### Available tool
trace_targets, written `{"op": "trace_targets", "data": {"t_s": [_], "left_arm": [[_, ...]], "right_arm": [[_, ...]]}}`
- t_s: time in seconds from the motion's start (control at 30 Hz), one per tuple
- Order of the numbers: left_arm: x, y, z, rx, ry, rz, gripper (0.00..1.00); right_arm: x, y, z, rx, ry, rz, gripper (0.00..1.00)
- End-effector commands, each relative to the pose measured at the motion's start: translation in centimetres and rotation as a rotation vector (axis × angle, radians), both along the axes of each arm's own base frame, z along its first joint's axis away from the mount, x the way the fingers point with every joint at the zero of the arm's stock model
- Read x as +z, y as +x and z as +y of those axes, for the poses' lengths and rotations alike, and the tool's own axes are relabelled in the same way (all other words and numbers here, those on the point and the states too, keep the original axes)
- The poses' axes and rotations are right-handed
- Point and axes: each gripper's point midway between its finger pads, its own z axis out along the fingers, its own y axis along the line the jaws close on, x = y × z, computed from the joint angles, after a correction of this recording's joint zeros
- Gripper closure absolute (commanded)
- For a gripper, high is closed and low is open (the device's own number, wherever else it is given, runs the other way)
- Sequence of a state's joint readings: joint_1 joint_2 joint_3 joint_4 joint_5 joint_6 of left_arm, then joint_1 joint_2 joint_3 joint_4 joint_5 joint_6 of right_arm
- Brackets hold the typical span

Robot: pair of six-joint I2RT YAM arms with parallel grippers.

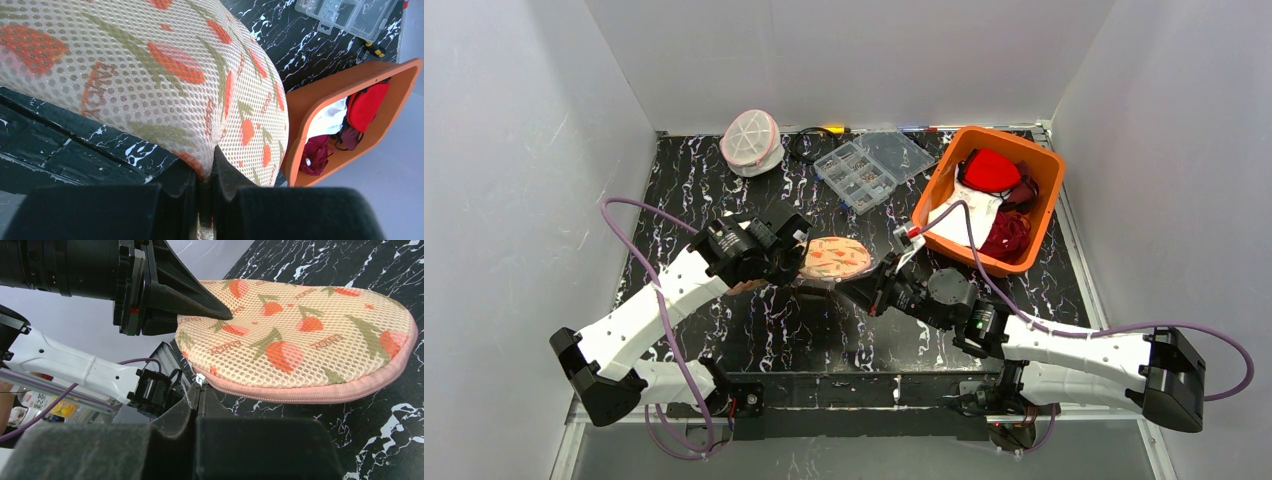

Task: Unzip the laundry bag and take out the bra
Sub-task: Unzip the laundry bag at the center of the board.

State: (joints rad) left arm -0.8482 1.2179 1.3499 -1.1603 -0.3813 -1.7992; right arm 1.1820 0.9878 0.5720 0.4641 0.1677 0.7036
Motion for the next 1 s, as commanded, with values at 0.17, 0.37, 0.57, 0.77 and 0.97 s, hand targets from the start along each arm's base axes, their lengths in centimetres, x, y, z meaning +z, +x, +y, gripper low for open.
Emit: {"op": "trace_targets", "data": {"t_s": [0.17, 0.37, 0.57, 0.77, 0.97], "left_arm": [[0.1, -0.5, 1.7, 0.012, 0.04, -0.03, 1.0], [-0.3, -0.7, 2.0, -0.006, 0.047, -0.041, 1.0], [-0.6, 0.0, 0.5, -0.177, 0.068, -0.105, 1.0], [-1.3, 1.5, -2.2, -0.562, 0.145, -0.285, 1.0], [-2.3, 2.0, -6.5, -0.905, 0.075, -0.513, 0.98]], "right_arm": [[-0.1, 0.8, -2.2, -0.078, -0.085, -0.012, 0.99], [-2.0, 1.3, -4.1, -0.137, -0.211, 0.003, 0.99], [-2.8, 1.7, -5.5, -0.174, -0.29, -0.019, 0.99], [-4.2, -0.3, -6.6, -0.047, -0.385, -0.097, 0.99], [-7.5, -1.3, -8.5, -0.023, -0.465, -0.066, 0.99]]}}
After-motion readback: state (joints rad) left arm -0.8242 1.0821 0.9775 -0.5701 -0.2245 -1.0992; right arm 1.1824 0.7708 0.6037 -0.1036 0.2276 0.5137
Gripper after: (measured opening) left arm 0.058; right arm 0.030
